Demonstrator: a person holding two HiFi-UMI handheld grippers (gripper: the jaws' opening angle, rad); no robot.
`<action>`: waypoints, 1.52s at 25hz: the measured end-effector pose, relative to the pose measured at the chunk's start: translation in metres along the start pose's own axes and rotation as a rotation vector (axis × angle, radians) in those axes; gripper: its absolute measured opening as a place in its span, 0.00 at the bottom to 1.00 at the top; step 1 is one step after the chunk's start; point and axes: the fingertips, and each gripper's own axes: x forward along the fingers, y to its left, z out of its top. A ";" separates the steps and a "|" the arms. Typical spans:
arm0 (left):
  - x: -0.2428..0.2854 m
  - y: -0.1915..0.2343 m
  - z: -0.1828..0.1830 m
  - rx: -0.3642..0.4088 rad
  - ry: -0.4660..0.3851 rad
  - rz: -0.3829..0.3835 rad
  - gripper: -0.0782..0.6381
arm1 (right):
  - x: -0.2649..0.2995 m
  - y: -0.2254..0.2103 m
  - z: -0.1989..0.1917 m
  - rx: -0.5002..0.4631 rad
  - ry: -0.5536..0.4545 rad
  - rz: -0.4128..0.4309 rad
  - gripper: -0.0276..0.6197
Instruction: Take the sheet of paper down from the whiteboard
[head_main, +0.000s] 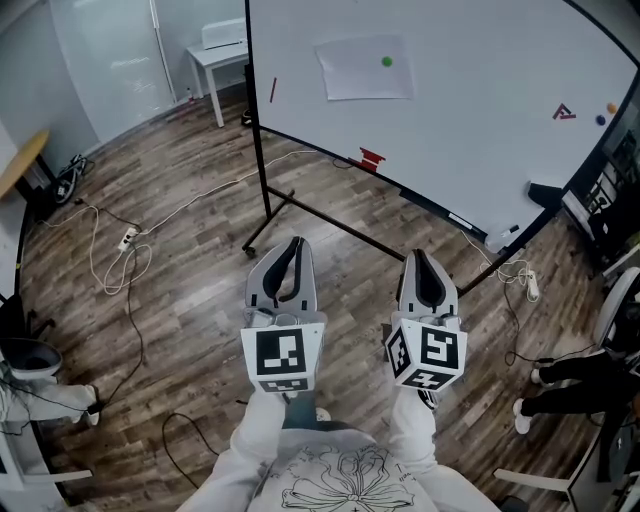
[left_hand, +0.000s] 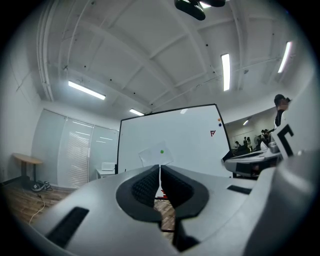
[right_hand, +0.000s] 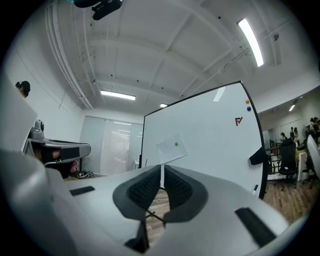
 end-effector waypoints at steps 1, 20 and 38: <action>0.007 0.000 -0.002 0.001 0.002 0.000 0.12 | 0.007 -0.002 -0.002 0.003 0.002 0.000 0.05; 0.225 0.068 -0.013 0.000 -0.019 -0.099 0.12 | 0.221 -0.027 0.010 -0.013 -0.013 -0.097 0.05; 0.384 0.093 -0.040 -0.022 -0.001 -0.201 0.12 | 0.359 -0.064 -0.004 -0.040 0.023 -0.200 0.05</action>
